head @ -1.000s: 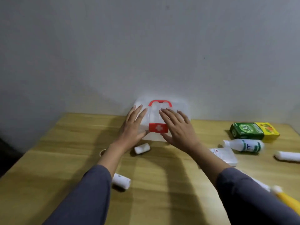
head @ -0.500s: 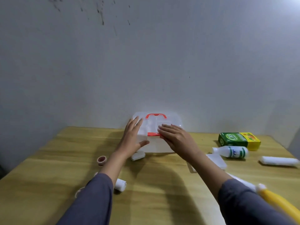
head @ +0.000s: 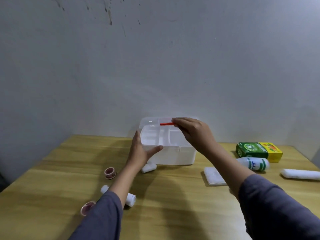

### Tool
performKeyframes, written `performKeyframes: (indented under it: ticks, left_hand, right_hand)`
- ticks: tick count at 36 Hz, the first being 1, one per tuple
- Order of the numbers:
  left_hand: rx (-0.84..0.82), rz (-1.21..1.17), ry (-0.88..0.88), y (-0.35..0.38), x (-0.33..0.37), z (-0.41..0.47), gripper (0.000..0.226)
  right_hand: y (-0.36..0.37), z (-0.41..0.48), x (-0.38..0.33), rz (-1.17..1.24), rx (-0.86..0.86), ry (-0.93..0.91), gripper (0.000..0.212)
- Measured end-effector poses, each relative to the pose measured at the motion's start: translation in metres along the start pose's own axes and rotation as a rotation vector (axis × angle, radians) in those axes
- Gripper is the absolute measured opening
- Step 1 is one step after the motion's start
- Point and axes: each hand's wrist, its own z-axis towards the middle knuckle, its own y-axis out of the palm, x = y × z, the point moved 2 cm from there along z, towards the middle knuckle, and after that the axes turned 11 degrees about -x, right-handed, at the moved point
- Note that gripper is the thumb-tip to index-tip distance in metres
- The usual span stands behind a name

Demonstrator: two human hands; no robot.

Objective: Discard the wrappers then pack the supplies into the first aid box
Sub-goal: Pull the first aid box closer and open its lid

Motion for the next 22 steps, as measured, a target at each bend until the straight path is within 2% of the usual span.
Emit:
performKeyframes:
  ticks: [5,12,18,22]
  left_hand:
    - [-0.027,-0.072,0.061,0.006,-0.003,-0.002,0.093]
    - [-0.021,-0.229,0.057,0.010,-0.007,-0.005,0.086]
    - [-0.030,-0.221,0.064,0.011,-0.011,-0.007,0.082]
    - [-0.021,-0.199,0.069,0.011,-0.010,-0.009,0.087]
  right_hand:
    - [-0.008,0.034,0.012,0.050,0.078,0.094,0.023]
    - [0.002,0.066,0.037,0.095,0.133,0.226,0.026]
    - [0.012,0.075,0.068,0.027,0.049,0.354,0.041]
    - [0.013,0.064,0.081,0.142,0.116,0.497,0.045]
